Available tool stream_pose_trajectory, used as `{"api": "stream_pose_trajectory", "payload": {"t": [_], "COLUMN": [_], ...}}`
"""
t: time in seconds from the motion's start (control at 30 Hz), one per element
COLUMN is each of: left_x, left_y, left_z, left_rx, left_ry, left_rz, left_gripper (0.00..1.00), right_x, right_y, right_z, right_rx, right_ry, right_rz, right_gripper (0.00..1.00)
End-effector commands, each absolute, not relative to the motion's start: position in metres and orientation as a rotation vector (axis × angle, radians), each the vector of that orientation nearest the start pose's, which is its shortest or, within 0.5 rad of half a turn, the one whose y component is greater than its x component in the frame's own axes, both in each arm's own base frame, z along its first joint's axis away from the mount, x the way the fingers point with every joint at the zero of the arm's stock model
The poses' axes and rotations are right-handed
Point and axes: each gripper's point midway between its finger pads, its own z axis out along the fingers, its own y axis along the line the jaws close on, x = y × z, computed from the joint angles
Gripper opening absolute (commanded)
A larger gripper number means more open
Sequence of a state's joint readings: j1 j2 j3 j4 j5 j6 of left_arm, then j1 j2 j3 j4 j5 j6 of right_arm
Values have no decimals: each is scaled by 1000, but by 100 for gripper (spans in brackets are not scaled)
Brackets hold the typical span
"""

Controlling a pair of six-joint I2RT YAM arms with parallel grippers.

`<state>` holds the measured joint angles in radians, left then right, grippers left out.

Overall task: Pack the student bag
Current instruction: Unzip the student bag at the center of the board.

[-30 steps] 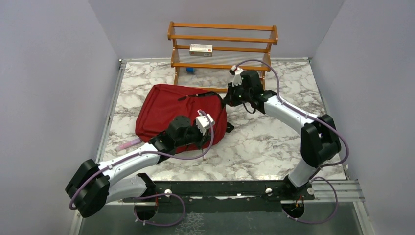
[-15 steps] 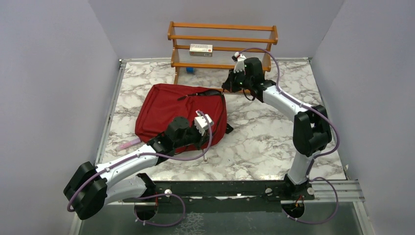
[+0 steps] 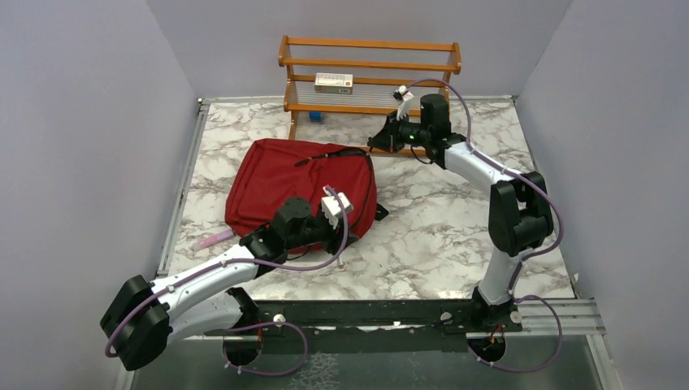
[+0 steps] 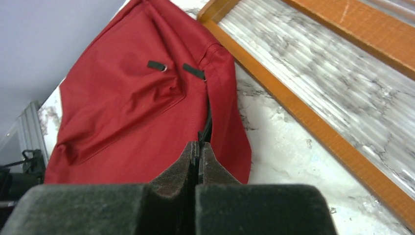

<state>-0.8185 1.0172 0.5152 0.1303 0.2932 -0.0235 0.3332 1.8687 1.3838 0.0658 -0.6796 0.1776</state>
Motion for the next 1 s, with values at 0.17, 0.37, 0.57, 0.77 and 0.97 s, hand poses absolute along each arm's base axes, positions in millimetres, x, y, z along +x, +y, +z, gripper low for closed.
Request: {"api": "stream_pose_trajectory", "payload": {"t": [0.17,0.37,0.57,0.77,0.97], "left_x": [216,250,291,316,323], "left_y": [-286,-284,-265,-257,-283], "left_z": [226,243,244,257,265], "left_rx": [805,777,759,802,960], "left_ry": [1546,1457,1389,1277,1183], "left_rz": [-804,-672,-606,-596,-664], "left_gripper": [72,72,70,68,64], "right_x": [393,368,354,343,343], "right_y": [279,287,294,296,296], "right_z": [230,239,257,271,275], "right_rx": [-848,-1021,-1142,-1258,-1275], "right_ry": [1699,1551,1408,1280,1265], "right_rz": [1139,1256,1367,1445,1460], "right_gripper": [0,0,2,6,7]}}
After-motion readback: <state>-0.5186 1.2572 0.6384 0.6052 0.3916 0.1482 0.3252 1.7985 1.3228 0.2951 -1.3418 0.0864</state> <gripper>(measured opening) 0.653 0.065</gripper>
